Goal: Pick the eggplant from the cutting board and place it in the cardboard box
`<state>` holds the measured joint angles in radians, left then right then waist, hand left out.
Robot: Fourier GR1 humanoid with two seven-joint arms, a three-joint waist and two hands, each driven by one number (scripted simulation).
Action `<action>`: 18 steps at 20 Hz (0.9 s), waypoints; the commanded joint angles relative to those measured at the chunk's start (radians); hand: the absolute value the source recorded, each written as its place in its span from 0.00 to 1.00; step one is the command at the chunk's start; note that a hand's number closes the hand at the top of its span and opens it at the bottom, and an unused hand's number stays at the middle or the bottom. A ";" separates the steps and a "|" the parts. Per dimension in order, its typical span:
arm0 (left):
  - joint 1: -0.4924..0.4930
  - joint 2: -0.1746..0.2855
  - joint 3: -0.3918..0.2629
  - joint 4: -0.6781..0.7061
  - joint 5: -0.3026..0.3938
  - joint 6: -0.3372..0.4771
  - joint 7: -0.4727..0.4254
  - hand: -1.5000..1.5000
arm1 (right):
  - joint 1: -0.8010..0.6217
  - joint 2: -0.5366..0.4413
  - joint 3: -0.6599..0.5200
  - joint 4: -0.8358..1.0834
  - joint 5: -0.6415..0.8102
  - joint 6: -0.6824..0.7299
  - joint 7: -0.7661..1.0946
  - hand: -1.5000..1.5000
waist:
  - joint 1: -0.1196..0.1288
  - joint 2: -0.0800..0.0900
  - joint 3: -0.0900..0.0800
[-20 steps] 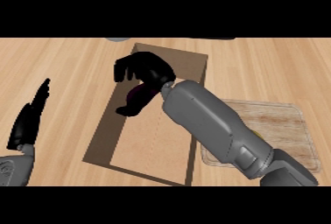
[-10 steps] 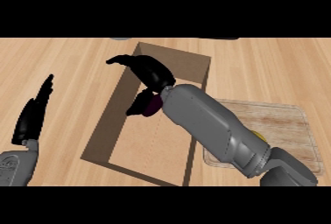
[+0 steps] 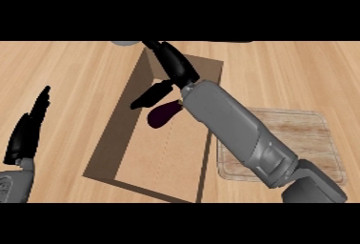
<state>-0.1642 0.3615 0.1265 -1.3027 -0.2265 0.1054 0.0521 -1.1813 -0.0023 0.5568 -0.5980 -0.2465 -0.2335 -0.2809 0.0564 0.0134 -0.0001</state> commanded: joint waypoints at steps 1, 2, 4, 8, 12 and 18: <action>-0.006 -0.010 0.014 0.017 -0.005 0.019 0.007 0.50 | -0.063 0.002 -0.117 0.098 -0.059 0.070 -0.065 0.00 | -0.019 -0.001 0.000; -0.011 0.014 0.023 0.037 0.000 -0.002 -0.028 0.50 | -0.045 -0.043 -0.138 0.127 -0.068 0.141 -0.130 0.00 | -0.019 0.002 0.000; 0.039 0.016 0.027 -0.031 0.022 -0.027 -0.010 0.50 | -0.047 -0.052 -0.170 0.154 -0.069 0.152 -0.132 0.00 | -0.022 -0.005 0.000; 0.067 0.001 0.028 -0.029 0.019 -0.015 -0.010 0.50 | -0.033 -0.212 -0.225 0.213 -0.095 0.283 -0.160 0.00 | -0.026 -0.004 0.000; 0.037 -0.008 0.003 -0.046 -0.020 0.006 0.002 0.50 | -0.059 -0.300 -0.253 0.307 -0.077 0.369 -0.210 0.00 | -0.019 0.000 0.001; 0.009 -0.017 0.009 -0.018 -0.006 -0.010 0.002 0.50 | -0.013 -0.444 -0.259 0.396 -0.038 0.540 -0.356 0.00 | -0.013 0.008 0.001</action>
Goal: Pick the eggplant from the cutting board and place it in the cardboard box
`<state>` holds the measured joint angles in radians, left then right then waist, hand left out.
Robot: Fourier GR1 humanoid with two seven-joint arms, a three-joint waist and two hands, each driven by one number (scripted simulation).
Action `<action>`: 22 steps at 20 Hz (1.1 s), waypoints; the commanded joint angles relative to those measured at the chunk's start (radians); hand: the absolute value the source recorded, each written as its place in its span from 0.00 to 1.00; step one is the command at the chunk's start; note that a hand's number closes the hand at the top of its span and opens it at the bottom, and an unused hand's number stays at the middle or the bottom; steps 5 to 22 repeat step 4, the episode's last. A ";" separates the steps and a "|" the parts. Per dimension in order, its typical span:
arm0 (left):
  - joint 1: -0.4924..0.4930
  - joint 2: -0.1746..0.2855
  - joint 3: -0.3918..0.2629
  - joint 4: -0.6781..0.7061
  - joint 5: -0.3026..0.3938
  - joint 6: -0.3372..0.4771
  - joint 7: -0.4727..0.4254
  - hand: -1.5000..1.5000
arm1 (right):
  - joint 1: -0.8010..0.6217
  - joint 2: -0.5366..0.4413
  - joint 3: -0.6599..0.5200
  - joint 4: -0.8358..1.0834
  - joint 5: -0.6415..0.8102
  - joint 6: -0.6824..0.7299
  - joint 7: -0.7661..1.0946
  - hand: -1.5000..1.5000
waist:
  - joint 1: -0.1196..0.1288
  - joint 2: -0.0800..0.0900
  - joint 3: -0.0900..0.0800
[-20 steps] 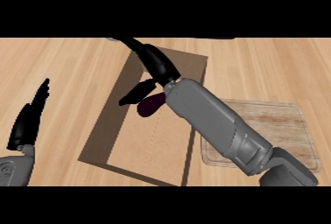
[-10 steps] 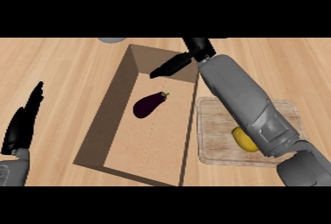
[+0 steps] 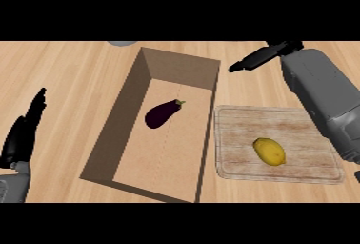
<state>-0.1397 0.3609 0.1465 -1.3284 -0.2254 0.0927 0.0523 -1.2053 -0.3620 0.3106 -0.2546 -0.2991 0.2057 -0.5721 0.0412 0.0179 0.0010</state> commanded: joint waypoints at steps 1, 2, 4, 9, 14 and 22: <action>0.011 -0.021 -0.019 -0.022 -0.019 0.012 0.012 0.50 | -0.014 -0.088 -0.007 0.059 0.030 0.114 -0.053 0.00 | 0.005 0.000 0.000; -0.025 -0.024 -0.011 0.012 -0.018 0.021 0.002 0.50 | 0.028 -0.106 0.017 0.062 0.059 0.130 -0.123 0.00 | 0.004 0.005 0.000; -0.049 -0.028 -0.026 0.008 -0.035 0.027 0.016 0.50 | -0.003 -0.142 0.032 0.096 0.082 0.175 -0.113 0.00 | 0.022 0.014 0.001; -0.049 -0.028 -0.026 0.008 -0.035 0.027 0.016 0.50 | -0.003 -0.142 0.032 0.096 0.082 0.175 -0.113 0.00 | 0.022 0.014 0.001; -0.049 -0.028 -0.026 0.008 -0.035 0.027 0.016 0.50 | -0.003 -0.142 0.032 0.096 0.082 0.175 -0.113 0.00 | 0.022 0.014 0.001; -0.049 -0.028 -0.026 0.008 -0.035 0.027 0.016 0.50 | -0.003 -0.142 0.032 0.096 0.082 0.175 -0.113 0.00 | 0.022 0.014 0.001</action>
